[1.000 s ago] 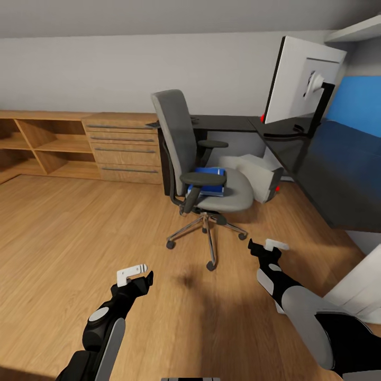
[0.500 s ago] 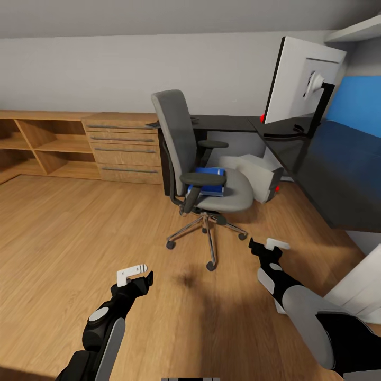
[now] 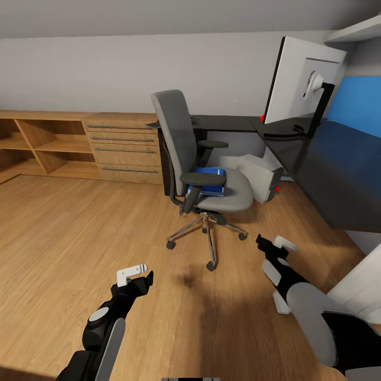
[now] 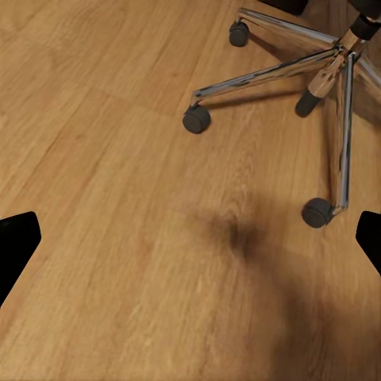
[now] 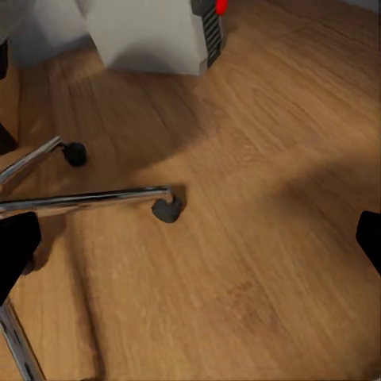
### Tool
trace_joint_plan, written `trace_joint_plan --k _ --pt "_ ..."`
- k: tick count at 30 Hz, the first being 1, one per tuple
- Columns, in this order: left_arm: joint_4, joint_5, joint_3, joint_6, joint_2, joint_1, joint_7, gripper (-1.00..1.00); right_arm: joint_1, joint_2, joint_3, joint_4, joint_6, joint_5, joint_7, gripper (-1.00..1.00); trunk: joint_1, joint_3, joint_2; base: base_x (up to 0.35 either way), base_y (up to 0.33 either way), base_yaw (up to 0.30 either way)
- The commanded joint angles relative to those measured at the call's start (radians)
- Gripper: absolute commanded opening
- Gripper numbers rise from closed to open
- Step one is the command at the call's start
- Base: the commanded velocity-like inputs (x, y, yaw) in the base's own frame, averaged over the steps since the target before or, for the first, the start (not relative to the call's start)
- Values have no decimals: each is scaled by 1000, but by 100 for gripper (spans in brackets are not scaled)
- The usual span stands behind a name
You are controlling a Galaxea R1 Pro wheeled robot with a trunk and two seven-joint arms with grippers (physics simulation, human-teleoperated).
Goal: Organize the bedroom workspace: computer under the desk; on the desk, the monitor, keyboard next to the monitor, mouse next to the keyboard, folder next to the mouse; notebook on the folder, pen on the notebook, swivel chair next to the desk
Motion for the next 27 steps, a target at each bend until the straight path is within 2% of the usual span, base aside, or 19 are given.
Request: trace_joint_plan --k 1,8,9,10,15,20,27 --pt "-1 11 -1 4 0 0 9 100 -1 -3 -3 -19 16 -25 1 100 0 -1 0 0 0 0" --pt "-1 11 -3 3 0 0 9 100 -2 -34 -14 -159 200 -186 0 100 0 -1 0 0 0 0" --pt "-1 11 -3 3 0 0 9 100 -3 -46 -15 -186 244 -235 0 100 0 -1 0 0 0 0" --pt "-1 11 -3 3 0 0 9 100 -3 -52 -16 -197 263 -260 -1 100 0 -1 0 0 0 0" --pt "-1 10 -3 3 0 0 9 100 -3 -80 -17 -224 316 -390 -2 100 0 -1 0 0 0 0" --pt "0 9 -3 2 0 0 9 100 -4 -91 -14 -229 326 -500 1 100 0 -1 0 0 0 0" --pt "1 9 -4 1 0 0 9 100 -4 -94 -13 -222 308 -541 5 100 0 -1 0 117 0 0"
